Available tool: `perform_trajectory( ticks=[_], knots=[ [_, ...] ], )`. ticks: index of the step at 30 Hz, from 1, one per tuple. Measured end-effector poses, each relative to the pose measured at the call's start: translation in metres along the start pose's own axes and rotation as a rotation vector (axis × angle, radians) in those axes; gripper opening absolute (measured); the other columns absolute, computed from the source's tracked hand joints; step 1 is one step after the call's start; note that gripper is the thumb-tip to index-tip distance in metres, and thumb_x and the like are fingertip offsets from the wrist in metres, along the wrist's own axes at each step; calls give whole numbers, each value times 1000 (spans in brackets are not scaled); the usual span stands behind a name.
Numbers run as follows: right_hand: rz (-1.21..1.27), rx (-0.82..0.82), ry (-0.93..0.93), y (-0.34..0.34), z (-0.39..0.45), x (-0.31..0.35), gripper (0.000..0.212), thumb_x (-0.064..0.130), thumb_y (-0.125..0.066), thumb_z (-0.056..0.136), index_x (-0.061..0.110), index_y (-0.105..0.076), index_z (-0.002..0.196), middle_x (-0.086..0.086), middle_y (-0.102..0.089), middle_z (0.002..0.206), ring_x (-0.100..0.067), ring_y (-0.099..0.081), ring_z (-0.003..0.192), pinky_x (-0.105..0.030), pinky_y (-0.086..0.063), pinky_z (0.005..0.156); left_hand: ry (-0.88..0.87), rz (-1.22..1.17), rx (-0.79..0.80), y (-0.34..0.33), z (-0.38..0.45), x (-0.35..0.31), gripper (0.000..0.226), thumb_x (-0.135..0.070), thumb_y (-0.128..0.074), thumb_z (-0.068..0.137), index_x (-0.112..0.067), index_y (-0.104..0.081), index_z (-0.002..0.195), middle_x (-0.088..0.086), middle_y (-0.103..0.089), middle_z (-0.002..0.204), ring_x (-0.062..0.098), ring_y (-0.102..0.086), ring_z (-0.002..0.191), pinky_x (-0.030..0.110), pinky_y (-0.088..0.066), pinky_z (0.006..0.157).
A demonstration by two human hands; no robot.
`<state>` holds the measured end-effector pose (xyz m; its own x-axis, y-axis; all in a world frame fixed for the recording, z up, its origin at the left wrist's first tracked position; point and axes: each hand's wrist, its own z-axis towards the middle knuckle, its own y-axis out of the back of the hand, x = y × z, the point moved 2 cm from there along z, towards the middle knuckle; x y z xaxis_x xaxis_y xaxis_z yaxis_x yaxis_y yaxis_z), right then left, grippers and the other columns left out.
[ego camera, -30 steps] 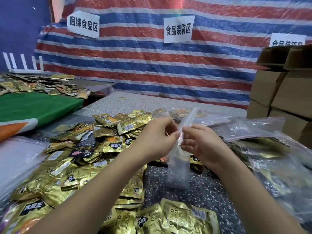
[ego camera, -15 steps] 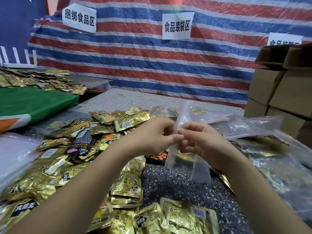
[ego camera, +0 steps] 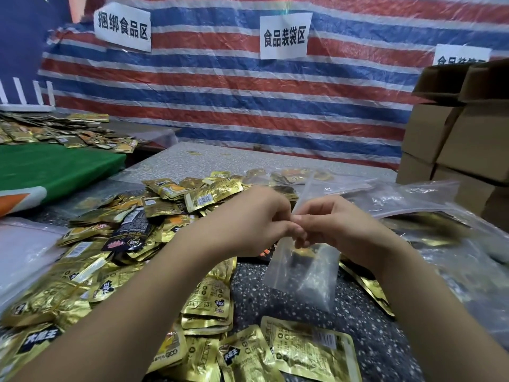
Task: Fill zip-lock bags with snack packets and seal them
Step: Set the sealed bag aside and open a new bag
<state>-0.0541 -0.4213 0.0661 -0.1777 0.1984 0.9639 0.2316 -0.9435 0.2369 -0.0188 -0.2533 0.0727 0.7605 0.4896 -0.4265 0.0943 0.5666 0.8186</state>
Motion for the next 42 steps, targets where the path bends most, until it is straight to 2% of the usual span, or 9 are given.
perform_trajectory(
  ticks=[6, 11, 14, 21, 27, 30, 33, 39, 42],
  knots=[
    [153, -22, 31, 3, 0, 4, 12, 18, -69, 81, 9, -72, 73, -8, -60, 66, -16, -58, 59, -24, -50, 58, 63, -446, 10, 8, -1, 0, 24, -22, -63, 95, -6, -69, 78, -2, -62, 53, 8, -57, 46, 19, -43, 45],
    [-102, -578, 2, 28, -4, 12, 30, 7, -53, 89, 15, -48, 61, 3, -48, 51, -14, -51, 50, -26, -37, 50, 323, -446, -326, 26, 1, 19, 30, -17, -57, 95, -11, -66, 66, -4, -65, 52, 8, -60, 47, 38, -54, 58],
    [-255, -701, -8, 34, -8, 12, 25, 12, -53, 87, 13, -48, 62, -1, -46, 52, -10, -51, 44, -26, -35, 49, 364, -319, -253, 29, 1, 23, 33, -28, -57, 96, -14, -68, 69, -1, -70, 60, 14, -67, 53, 41, -58, 59],
    [-305, -690, 21, 19, -1, 12, 21, 10, -53, 89, 6, -55, 68, -10, -54, 60, -20, -56, 53, -38, -48, 57, 101, 48, -288, 28, -6, -6, 32, -47, -54, 95, -33, -52, 124, -9, -62, 74, 2, -58, 64, 24, -47, 56],
    [-223, -663, 81, 10, 1, 10, 35, 2, -52, 87, 11, -52, 53, 7, -46, 39, -3, -46, 36, -16, -40, 38, -204, 30, -11, 19, -22, -49, 42, -70, -48, 84, -41, -58, 112, -29, -58, 62, -8, -53, 54, 11, -40, 48],
    [-200, -658, 83, 6, 3, 7, 30, 5, -52, 87, 8, -53, 57, 2, -49, 43, -9, -54, 39, -24, -47, 43, -166, 241, 57, 10, -23, -51, 44, -74, -51, 81, -32, -58, 93, -23, -58, 66, -6, -52, 60, 11, -38, 52],
    [-132, -674, 59, 10, 5, 4, 29, 8, -50, 90, 9, -52, 61, 1, -48, 45, -16, -62, 44, -27, -52, 47, -88, 355, 69, 7, -20, -38, 26, -52, -52, 94, -27, -61, 94, -11, -61, 80, 8, -56, 72, 32, -53, 68],
    [40, -580, 29, 13, 3, 11, 51, 36, -35, 106, 8, -55, 68, -6, -59, 48, -25, -67, 53, -28, -53, 50, 74, 277, -207, 36, -14, -16, 12, -26, -53, 99, -24, -62, 91, -9, -61, 82, 10, -55, 74, 28, -44, 61],
    [-43, -429, -25, 7, -1, 17, 44, 19, -33, 103, 4, -58, 70, -13, -63, 56, -27, -66, 55, -38, -56, 61, 123, 277, -230, 47, -15, -4, 10, -22, -53, 98, -20, -63, 94, -1, -66, 92, 22, -59, 85, 40, -51, 73]
  ],
)
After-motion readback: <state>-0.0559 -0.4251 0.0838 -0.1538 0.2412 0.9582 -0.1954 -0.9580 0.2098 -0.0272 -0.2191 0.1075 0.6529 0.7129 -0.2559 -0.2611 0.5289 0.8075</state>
